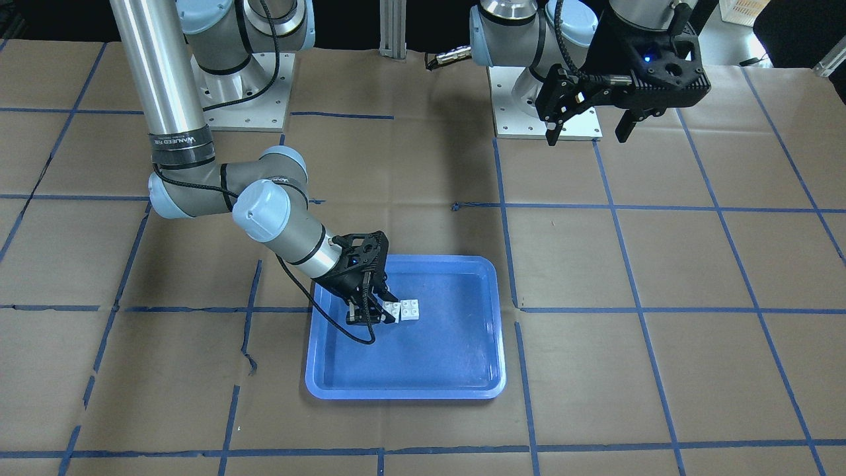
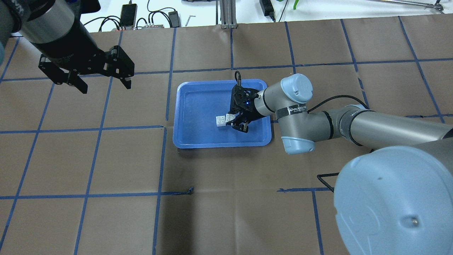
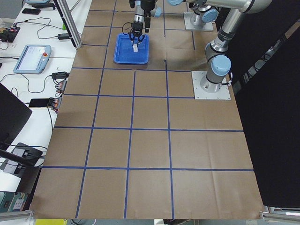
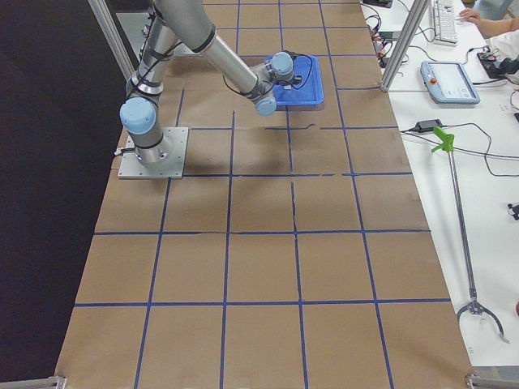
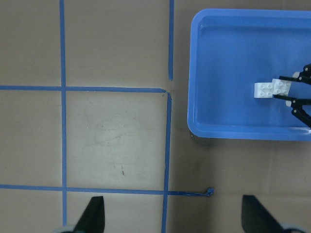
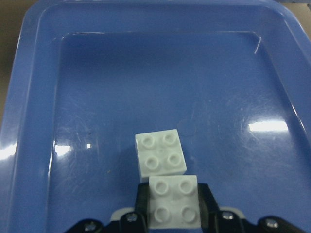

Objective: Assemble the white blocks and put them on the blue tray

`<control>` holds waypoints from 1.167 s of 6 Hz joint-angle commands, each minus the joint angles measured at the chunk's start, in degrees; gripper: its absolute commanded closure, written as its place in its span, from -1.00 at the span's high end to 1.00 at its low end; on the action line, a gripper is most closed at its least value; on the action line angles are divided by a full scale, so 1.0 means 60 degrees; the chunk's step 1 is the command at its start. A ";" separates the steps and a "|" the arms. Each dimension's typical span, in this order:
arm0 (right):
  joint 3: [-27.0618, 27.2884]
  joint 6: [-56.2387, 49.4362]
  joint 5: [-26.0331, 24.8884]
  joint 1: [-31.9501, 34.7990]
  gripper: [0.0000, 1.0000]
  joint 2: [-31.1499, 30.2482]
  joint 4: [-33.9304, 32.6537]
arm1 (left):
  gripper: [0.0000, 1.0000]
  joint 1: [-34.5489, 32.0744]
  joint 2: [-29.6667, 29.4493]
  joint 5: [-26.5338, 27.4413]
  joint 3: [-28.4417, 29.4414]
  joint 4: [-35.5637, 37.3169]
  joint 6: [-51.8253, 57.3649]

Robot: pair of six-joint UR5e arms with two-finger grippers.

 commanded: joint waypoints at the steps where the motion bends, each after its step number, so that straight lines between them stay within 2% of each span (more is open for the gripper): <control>1: 0.0017 0.0015 0.0000 0.0012 -0.49 0.0031 0.0000 | 0.99 -0.0007 0.0002 -0.0035 0.0060 -0.0086 -0.0183; 4: 0.0002 0.0000 0.0029 0.0012 -0.48 0.0061 0.0015 | 0.99 -0.0007 -0.0012 -0.0050 0.0074 -0.0087 -0.0198; 7: 0.0017 0.0000 0.0029 0.0012 -0.32 0.0061 0.0000 | 0.99 -0.0007 -0.0012 -0.0064 0.0074 -0.0087 -0.0198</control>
